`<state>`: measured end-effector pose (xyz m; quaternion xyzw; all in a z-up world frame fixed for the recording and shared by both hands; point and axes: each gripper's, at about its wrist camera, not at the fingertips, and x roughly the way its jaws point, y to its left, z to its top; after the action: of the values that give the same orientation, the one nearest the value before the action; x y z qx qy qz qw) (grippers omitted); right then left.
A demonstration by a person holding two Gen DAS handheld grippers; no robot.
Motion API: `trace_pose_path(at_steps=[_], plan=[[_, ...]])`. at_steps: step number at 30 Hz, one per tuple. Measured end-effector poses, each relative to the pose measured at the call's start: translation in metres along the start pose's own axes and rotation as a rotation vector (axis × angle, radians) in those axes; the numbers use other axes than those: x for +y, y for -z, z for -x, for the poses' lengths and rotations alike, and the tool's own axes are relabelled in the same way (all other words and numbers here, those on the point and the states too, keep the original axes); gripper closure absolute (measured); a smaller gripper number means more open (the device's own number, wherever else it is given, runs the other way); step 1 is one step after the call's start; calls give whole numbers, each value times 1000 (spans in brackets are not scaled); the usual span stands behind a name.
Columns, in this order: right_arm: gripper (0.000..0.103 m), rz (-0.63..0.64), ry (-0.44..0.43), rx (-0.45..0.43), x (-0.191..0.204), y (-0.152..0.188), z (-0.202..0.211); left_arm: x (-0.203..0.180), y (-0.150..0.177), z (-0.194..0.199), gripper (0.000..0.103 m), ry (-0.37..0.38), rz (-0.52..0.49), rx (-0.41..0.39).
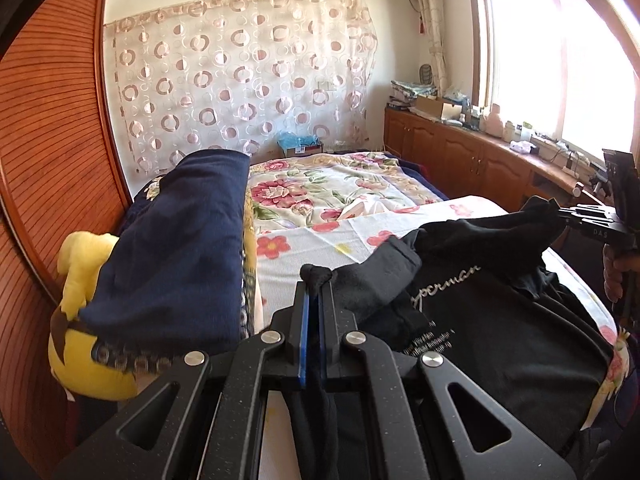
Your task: Fold small clothes
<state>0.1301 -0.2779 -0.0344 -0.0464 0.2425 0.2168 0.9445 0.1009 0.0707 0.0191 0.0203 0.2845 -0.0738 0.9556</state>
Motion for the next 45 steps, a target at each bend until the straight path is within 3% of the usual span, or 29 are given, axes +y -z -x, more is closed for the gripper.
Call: trace_pose_path(at_steps=[13, 21, 26, 29, 34, 38, 40, 42, 45], plan=[[97, -35, 12, -67, 7, 59, 106, 15, 50, 99, 99, -8, 108, -87], [97, -21, 26, -20, 16, 80, 152, 7, 82, 127, 99, -38, 83, -29], [97, -45, 37, 73, 23, 98, 138, 10, 103, 99, 98, -46, 78, 77], [97, -41, 73, 156, 25, 115, 113, 10, 112, 94, 89, -44, 73, 93], [97, -50, 65, 200, 23, 112, 100, 16, 107, 96, 66, -18, 80, 69], [92, -47, 85, 183, 24, 101, 107, 20, 100, 84, 61, 1, 85, 81], [89, -49, 96, 172, 27, 98, 114, 21, 97, 75, 42, 20, 84, 87], [82, -43, 103, 155, 32, 95, 118, 23, 96, 65, 32, 24, 74, 99], [72, -34, 108, 128, 34, 99, 125, 26, 93, 47, 31, -4, 53, 129]])
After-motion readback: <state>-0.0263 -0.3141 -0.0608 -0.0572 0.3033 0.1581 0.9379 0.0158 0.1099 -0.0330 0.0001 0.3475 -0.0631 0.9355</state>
